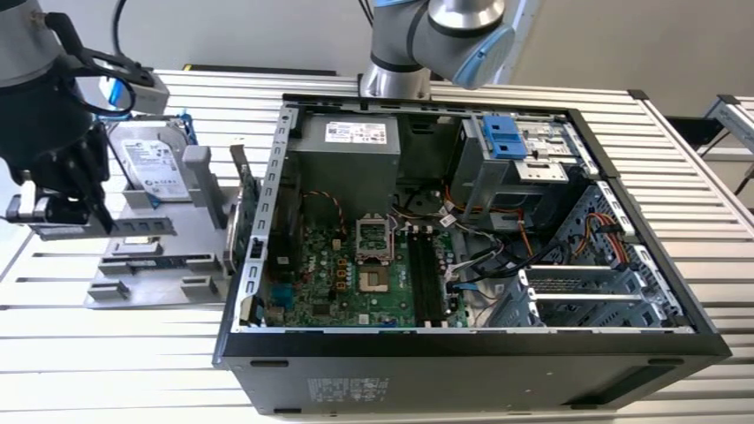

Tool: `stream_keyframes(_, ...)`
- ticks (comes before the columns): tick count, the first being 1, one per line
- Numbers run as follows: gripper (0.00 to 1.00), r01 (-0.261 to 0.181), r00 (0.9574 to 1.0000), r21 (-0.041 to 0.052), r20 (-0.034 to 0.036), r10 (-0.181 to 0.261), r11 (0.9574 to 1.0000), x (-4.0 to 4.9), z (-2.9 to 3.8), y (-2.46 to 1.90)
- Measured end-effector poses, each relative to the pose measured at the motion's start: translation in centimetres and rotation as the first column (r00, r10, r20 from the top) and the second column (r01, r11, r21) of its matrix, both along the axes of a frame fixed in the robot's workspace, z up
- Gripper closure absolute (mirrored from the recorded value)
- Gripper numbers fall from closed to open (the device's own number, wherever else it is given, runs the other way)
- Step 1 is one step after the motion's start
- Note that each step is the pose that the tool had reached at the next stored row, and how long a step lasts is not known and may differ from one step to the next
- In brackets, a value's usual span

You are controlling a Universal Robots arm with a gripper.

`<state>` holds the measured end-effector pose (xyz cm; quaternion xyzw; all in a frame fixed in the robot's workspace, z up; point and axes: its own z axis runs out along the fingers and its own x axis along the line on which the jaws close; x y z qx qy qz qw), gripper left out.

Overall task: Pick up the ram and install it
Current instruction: 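Pick up the ram and move it above insertion slot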

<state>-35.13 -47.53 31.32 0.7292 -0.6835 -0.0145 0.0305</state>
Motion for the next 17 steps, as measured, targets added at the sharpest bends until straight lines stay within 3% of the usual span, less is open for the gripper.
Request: stream_keyframes(17,1.00,0.000,1.0000,-0.0001,0.0000,0.000,1.0000,-0.04,1.49,0.00)
